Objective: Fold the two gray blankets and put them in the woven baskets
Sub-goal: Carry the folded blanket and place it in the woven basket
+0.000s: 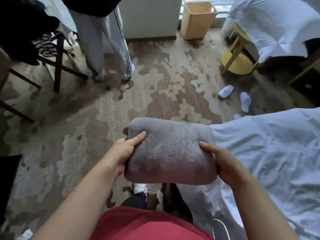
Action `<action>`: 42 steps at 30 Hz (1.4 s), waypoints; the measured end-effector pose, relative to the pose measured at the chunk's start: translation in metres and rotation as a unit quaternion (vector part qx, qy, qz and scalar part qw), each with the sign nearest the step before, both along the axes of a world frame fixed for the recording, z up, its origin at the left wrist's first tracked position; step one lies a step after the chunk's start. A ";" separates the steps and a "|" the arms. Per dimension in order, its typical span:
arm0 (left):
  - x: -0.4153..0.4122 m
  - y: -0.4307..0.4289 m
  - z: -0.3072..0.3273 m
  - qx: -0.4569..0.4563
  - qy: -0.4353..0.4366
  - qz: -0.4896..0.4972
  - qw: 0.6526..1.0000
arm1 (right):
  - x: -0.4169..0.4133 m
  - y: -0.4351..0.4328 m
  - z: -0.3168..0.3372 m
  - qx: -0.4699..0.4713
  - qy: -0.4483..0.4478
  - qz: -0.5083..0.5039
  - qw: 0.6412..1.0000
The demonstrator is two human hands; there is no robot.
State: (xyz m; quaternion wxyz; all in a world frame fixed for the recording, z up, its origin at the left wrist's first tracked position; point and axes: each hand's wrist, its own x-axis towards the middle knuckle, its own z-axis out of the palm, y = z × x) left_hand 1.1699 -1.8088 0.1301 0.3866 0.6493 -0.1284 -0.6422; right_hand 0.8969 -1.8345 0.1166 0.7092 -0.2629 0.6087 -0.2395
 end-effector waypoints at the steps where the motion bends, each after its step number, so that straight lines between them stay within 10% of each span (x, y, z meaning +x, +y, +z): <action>1: 0.000 -0.031 -0.001 0.006 0.004 -0.012 1.000 | 0.003 -0.024 0.000 0.003 0.002 -0.020 1.000; 42: -0.001 -1.102 -0.004 0.046 0.014 -0.199 0.979 | 0.013 -0.992 0.007 0.018 0.031 -0.250 0.968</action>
